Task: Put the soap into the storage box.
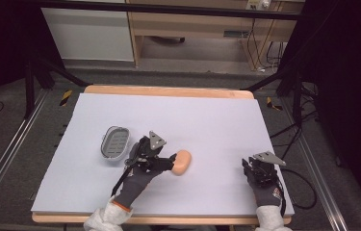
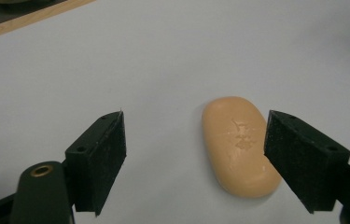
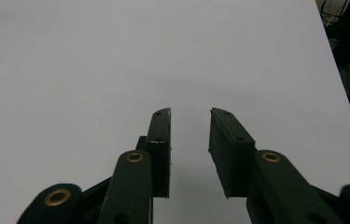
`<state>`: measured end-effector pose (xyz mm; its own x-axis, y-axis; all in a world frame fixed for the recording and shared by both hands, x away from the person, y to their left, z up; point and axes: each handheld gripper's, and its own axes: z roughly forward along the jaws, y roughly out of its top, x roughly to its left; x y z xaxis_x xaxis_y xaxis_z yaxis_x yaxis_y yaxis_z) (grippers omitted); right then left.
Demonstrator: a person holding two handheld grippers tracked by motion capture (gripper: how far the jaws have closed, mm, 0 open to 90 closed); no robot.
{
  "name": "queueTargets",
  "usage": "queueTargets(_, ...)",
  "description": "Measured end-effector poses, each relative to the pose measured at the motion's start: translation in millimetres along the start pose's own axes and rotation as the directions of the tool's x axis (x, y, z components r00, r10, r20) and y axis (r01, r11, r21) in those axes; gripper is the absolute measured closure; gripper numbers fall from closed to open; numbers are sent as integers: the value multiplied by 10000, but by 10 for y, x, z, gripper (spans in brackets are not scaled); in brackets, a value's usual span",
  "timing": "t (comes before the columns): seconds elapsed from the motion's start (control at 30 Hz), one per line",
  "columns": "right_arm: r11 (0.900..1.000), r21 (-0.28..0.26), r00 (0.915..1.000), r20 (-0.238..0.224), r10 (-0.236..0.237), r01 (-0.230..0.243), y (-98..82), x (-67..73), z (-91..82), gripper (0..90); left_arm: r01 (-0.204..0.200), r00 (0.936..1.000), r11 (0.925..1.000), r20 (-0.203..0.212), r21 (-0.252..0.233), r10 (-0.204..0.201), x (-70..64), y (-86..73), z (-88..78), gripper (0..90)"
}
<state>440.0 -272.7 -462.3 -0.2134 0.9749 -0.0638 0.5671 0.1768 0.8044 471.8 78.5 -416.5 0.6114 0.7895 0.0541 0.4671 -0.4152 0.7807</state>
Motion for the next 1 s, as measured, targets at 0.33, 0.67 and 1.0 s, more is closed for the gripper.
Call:
queueTargets(0.33, 10000, -26, 10000, -22, 44, -44, 6, 0, 6, 631, -154, 9998, 9996, 119, 225, 151, -124, 31, 129, 197)
queueTargets(0.67, 10000, 39, 10000, -81, -51, 52, 18, 24, 12, 585, -202, 9995, 9980, 247, 595, 188, -212, 21, 248, 178)
queueTargets(1.0, 9999, 131, 9999, -139, -51, 53, 19, 27, 18, 581, -350, 9993, 9946, 139, 979, 338, -301, 17, 420, 174)
